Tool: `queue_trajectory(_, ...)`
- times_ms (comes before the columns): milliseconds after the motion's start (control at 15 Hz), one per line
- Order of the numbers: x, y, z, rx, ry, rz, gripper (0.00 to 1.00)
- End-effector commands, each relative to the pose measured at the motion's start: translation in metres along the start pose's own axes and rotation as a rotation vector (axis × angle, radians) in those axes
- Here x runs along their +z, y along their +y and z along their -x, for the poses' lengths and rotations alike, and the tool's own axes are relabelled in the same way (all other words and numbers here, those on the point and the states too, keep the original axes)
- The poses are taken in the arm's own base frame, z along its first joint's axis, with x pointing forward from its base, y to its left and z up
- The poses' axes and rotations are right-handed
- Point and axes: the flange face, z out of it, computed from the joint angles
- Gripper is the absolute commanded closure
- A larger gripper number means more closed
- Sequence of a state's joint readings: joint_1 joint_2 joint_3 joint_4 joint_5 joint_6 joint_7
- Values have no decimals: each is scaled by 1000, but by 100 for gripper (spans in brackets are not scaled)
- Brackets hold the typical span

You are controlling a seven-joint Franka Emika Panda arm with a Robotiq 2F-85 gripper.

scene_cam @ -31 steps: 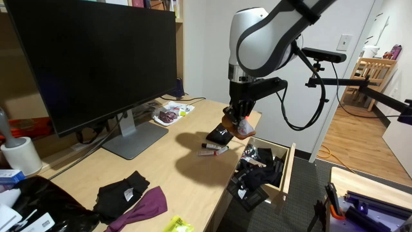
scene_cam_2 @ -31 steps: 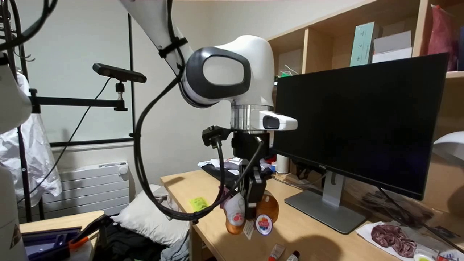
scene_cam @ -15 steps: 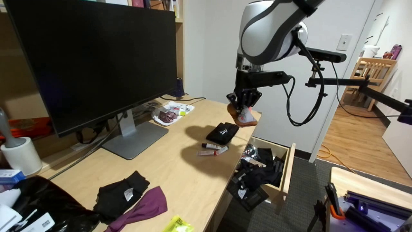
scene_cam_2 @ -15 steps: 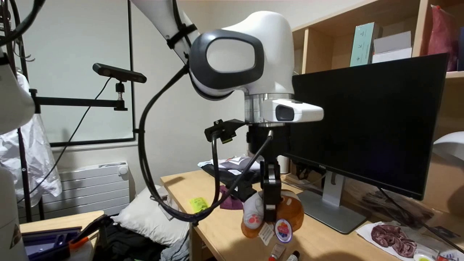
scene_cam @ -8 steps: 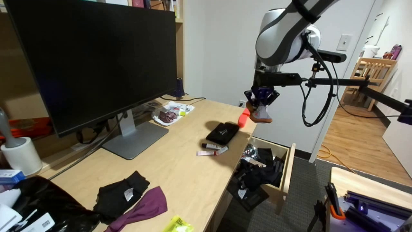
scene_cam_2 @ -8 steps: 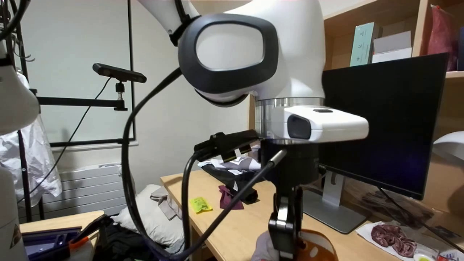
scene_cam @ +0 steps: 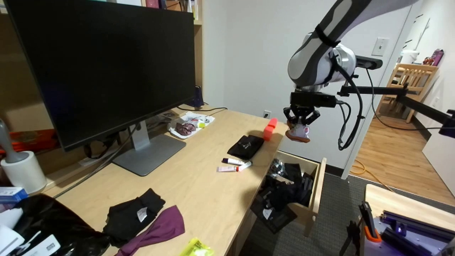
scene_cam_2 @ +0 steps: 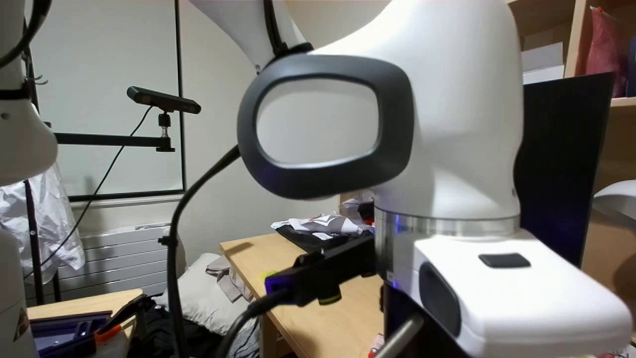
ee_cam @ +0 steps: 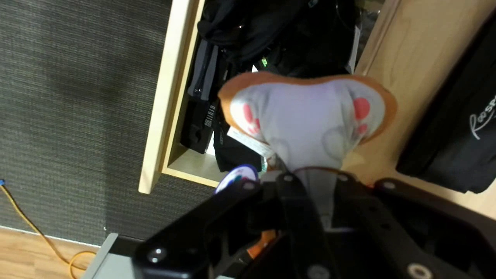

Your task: Put the plush toy in the drawer

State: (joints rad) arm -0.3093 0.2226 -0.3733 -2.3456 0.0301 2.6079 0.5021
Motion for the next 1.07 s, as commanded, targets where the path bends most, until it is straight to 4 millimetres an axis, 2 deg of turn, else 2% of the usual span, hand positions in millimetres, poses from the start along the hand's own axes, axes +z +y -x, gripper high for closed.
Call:
queue_trajectory(0,37,-13,-18,51,10,-28,91)
queue_trajectory(267,77,-28,-25,64,6,17,91)
queue_trajectory(600,115,-27,-45,83,3,68,91)
queue_trajectory(733,124,-20,-54,110,-2,83,91)
queue_trajectory(1000,138,6,-69,161,3,116,91)
